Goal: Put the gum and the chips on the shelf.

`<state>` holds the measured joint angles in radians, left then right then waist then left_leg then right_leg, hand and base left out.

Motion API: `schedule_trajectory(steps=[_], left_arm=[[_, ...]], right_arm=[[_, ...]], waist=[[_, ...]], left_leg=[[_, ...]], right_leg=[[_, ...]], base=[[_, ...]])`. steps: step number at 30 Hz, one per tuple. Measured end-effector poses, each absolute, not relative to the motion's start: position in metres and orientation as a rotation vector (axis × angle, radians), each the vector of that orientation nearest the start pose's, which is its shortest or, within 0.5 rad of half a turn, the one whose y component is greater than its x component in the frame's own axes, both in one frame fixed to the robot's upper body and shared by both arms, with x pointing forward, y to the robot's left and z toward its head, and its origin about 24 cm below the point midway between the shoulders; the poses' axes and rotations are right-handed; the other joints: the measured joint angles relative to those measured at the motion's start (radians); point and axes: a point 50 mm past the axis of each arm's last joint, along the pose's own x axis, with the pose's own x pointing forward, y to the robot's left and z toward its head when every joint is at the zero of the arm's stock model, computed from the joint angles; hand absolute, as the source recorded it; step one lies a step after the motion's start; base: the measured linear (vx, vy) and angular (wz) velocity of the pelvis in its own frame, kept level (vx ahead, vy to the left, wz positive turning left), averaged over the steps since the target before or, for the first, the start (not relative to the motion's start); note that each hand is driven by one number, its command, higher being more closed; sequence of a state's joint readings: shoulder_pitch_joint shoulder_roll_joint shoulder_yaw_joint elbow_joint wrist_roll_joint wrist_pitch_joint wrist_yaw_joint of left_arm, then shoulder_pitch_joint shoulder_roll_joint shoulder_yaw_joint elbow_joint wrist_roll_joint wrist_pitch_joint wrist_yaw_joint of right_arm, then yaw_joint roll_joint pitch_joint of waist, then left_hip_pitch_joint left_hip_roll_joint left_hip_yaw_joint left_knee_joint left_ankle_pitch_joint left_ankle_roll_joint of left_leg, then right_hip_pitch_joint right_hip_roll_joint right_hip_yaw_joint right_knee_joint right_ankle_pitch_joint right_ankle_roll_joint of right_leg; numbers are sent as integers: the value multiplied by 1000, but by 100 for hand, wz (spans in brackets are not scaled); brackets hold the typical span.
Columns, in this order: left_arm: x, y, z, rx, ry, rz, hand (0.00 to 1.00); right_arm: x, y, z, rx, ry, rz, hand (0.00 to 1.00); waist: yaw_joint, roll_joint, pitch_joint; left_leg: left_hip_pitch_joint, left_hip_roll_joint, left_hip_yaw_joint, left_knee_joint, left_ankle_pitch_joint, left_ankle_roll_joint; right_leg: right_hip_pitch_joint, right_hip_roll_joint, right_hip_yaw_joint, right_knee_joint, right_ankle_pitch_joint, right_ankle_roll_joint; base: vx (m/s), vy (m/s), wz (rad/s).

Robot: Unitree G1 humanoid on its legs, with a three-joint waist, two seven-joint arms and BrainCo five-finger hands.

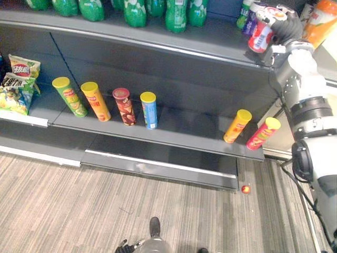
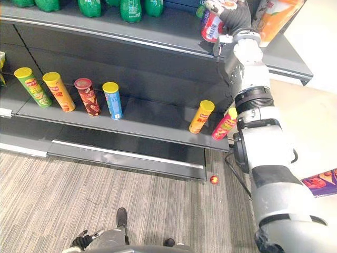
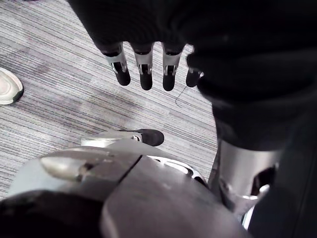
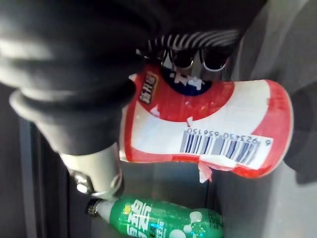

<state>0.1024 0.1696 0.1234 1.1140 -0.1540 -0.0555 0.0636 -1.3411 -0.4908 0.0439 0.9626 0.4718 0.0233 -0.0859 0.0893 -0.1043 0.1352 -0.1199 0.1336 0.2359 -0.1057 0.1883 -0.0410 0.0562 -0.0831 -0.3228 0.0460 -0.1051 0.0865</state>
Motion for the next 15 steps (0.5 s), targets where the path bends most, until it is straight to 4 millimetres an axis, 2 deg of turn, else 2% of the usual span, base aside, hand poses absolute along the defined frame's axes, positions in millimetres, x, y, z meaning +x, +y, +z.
schedule_trajectory(steps=[6,15], left_arm=[[79,236,-159,-11,1116,372,0],[85,236,-158,-5,1100,373,0]], right_arm=[[415,-216,313,136,-349,-164,100],[412,-220,326,203,-388,-186,100]], waist=[[2,-1,19],[2,-1,40]], left_leg=[[-1,-1,-3,0,-1,-1],[-17,-2,-17,0,3,-3]], right_leg=[[1,1,-3,-5,0,0],[0,3,-19,-9,-2,-3]], base=[[0,0,0],[1,-1,4]])
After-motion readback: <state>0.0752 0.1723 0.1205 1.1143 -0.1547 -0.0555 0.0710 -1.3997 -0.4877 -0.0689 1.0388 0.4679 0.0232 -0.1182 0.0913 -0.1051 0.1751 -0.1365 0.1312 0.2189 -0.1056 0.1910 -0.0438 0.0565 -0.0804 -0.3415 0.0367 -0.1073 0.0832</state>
